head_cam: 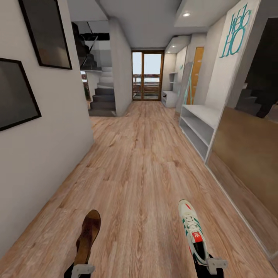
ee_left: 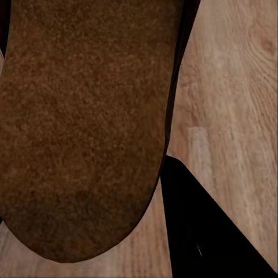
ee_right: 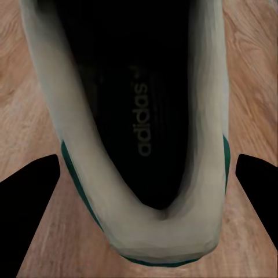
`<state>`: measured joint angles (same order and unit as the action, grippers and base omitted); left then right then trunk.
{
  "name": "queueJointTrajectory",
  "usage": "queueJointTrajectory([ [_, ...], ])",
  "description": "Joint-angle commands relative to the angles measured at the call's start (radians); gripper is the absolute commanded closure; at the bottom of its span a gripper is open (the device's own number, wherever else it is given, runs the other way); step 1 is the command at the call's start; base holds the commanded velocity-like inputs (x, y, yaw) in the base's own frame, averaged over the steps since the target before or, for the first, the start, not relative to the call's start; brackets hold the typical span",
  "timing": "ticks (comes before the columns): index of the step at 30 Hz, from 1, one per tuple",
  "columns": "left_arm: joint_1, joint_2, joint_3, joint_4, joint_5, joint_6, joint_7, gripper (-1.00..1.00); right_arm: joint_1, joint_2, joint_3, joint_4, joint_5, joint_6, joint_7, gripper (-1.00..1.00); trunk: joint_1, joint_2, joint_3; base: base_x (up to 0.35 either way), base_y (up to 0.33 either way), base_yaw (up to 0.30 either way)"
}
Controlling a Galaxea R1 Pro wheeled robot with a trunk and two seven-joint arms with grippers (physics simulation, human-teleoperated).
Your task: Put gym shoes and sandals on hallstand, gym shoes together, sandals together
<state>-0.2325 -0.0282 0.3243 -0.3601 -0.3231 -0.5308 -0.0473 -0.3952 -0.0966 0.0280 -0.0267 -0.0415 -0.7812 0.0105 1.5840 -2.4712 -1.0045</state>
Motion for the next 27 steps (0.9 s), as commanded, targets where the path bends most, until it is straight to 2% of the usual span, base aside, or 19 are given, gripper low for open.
queueJointTrajectory([
  [1,-0.001,-0.001,0.009,0.000,-0.010,-0.003,-0.003,1.00,-0.001,0.000,0.003,0.001,-0.005,-0.003,0.002,1.00,0.000,0.000,-0.001,0.340,0.000,-0.008],
  [27,-0.001,-0.001,0.009,0.001,-0.009,-0.003,-0.003,1.00,-0.001,0.000,0.003,0.001,-0.005,-0.003,0.001,1.00,0.000,0.000,-0.001,0.340,0.000,-0.001],
])
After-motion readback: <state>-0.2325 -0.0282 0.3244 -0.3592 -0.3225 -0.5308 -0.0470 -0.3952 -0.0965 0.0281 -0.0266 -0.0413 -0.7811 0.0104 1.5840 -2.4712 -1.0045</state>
